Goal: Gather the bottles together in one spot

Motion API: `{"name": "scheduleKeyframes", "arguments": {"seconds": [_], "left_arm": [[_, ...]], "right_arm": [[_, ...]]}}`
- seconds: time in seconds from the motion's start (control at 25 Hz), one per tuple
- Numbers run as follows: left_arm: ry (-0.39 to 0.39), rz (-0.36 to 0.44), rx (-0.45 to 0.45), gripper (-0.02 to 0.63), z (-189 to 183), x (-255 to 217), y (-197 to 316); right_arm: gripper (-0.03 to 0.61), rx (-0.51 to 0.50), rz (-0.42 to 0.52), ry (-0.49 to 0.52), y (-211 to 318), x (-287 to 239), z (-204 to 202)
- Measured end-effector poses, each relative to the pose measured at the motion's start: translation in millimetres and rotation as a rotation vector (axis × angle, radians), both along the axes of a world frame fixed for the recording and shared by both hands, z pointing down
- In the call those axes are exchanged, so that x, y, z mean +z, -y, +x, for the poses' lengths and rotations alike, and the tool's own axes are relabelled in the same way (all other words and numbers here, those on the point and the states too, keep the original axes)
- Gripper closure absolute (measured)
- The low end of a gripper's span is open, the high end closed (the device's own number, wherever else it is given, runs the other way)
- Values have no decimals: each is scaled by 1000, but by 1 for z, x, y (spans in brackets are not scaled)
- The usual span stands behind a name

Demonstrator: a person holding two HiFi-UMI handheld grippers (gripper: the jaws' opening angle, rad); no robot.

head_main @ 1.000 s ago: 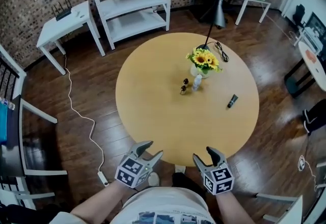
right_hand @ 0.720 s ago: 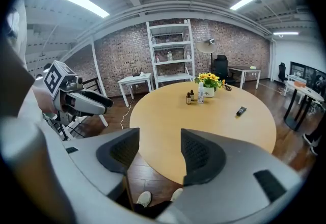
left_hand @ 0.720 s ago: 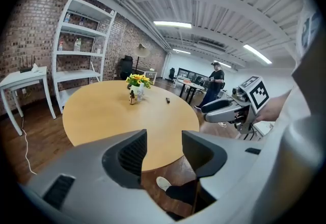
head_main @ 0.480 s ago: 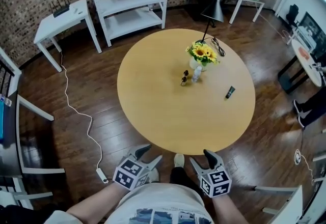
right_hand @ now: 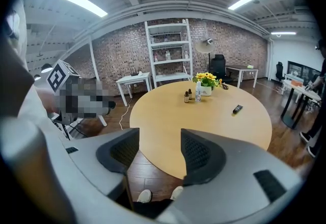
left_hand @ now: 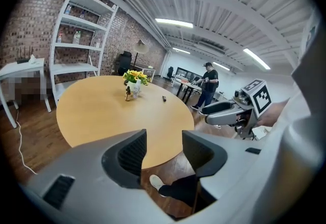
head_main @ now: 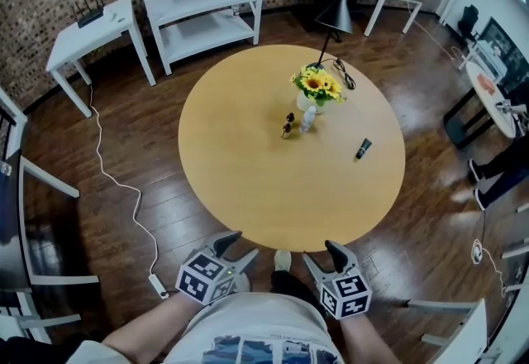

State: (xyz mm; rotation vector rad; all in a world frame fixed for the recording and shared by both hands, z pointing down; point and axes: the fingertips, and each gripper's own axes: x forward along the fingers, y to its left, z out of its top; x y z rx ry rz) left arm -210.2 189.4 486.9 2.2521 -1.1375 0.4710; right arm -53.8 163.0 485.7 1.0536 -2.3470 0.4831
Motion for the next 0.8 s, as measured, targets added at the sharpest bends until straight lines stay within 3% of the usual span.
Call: {"name": "scheduleKeyframes", "arguments": {"seconds": [0.28,0.56,0.8], "left_arm": [[-11,33,-22,413,20,-7,48],[35,24,-106,413,35,-8,131],[63,-35,-166,413,53,0,182]], "right_arm": [[301,100,6,7,76,13,64],[301,216,3,-15,222,37,139],[301,300,-69,-18,339,84,172]]}}
